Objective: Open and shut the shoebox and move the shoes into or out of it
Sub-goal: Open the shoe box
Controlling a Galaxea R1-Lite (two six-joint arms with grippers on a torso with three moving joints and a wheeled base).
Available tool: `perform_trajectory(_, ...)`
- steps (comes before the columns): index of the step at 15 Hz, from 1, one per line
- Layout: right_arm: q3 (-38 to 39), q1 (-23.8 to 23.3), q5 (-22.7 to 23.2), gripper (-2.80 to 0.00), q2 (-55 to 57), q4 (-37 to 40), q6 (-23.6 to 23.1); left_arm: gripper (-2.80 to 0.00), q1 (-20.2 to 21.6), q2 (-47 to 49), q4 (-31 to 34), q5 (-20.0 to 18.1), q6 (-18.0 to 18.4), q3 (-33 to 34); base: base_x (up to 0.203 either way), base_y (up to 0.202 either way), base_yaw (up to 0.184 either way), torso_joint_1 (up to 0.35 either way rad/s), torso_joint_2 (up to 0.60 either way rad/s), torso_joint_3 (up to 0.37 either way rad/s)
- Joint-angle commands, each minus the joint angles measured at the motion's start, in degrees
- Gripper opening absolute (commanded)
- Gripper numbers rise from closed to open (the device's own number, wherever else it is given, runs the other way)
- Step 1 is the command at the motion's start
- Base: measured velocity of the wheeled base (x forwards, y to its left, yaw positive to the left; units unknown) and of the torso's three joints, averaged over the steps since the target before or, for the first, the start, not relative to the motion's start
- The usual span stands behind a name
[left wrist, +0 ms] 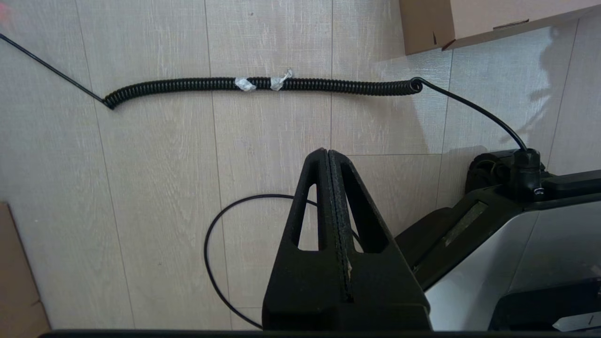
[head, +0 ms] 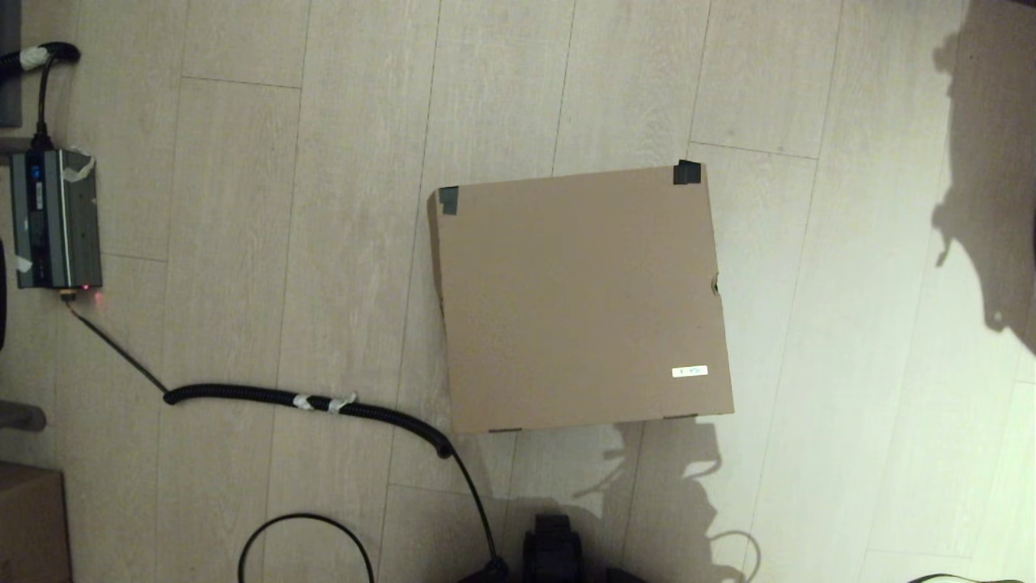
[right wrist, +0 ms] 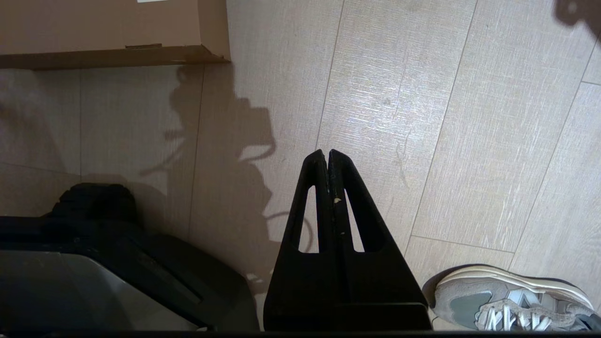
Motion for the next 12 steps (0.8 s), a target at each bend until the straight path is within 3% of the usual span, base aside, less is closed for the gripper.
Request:
perform_trajectory(1,0.0,0.0,-0.07,-2.8,0.0,0.07,-0.17,-2.8,0.0,0.0,0.21,-0.02,-0.01,-0.01,0.0,0.0,0.0,0.0,0.0,0.0)
perform_trajectory(3,-0.47,0.0,0.26,-2.8,0.03,0.15,-4.49,-2.8,0.0,0.01,0.6,-0.11,-1.57,-0.19,0.0,0.0,0.0,0.0,0.0,0.0)
perform_trajectory(5,-5.26,0.0,1.71,-2.8,1.98,0.58,-5.41,-2.8,-0.01,0.79,0.75,-0.59,-1.31,-4.17,0.0,0.0,0.0,0.0,0.0,0.0)
perform_trajectory(8,-14.0,0.05,3.58,-2.8,14.1,1.96,1.65,-2.8,-0.18,12.33,2.85,-3.61,-5.99,-17.02,0.0,0.0,0.0,0.0,0.0,0.0)
perform_trajectory(12,-20.88,0.05,13.42,-2.8,35.19,1.73,9.89,-2.8,-0.4,33.98,3.24,-13.78,-17.77,-28.53,0.0,0.0,0.0,0.0,0.0,0.0)
